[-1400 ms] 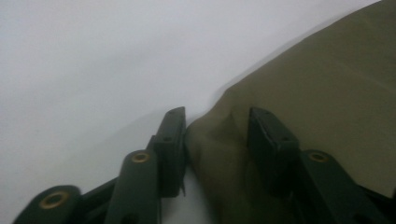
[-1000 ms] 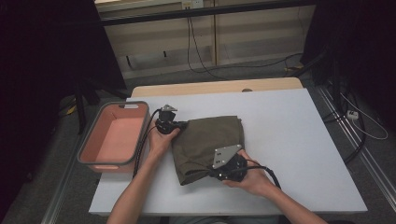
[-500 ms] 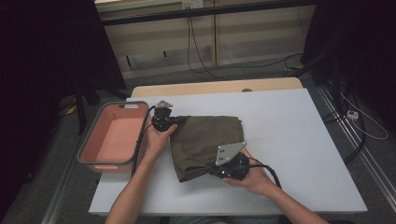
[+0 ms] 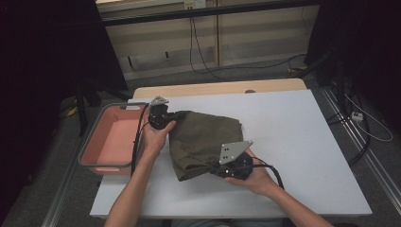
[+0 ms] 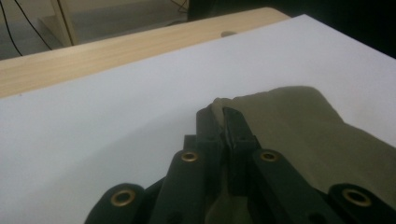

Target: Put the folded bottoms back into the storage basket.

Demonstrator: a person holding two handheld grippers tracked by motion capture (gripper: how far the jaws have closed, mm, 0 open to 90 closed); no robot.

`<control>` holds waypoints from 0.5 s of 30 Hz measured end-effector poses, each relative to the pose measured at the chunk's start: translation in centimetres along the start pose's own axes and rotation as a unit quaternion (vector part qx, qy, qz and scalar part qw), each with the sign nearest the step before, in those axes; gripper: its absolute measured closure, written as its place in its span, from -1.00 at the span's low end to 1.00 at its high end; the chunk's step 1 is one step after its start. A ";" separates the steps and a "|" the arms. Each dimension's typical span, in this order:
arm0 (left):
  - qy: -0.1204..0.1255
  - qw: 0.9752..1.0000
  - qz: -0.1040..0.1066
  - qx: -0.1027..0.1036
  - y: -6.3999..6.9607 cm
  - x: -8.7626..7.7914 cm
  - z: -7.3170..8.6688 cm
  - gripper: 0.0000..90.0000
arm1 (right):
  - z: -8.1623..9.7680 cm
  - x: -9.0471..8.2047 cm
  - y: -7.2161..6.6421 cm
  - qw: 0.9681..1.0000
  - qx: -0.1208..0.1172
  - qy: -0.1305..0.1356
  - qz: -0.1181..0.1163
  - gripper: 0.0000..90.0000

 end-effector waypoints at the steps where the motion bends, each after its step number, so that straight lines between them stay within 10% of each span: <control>1: 0.004 1.000 0.000 0.001 0.1 -0.1 -0.2 0.93 | -0.1 0.0 0.1 1.000 0.000 0.002 0.001 0.84; 15: 0.037 0.999 0.002 0.001 0.2 -1.5 -2.8 0.93 | -1.8 -0.1 0.6 0.999 -0.001 0.031 0.010 0.84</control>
Point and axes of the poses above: each handheld gripper's, and its own axes: x roughly forward along the jaws, z roughly out of its underside, y roughly to its right, the point moved 9 cm from there along x, roughly forward along the jaws, and after that the axes turned 5 degrees about y, right-handed, at the moved point
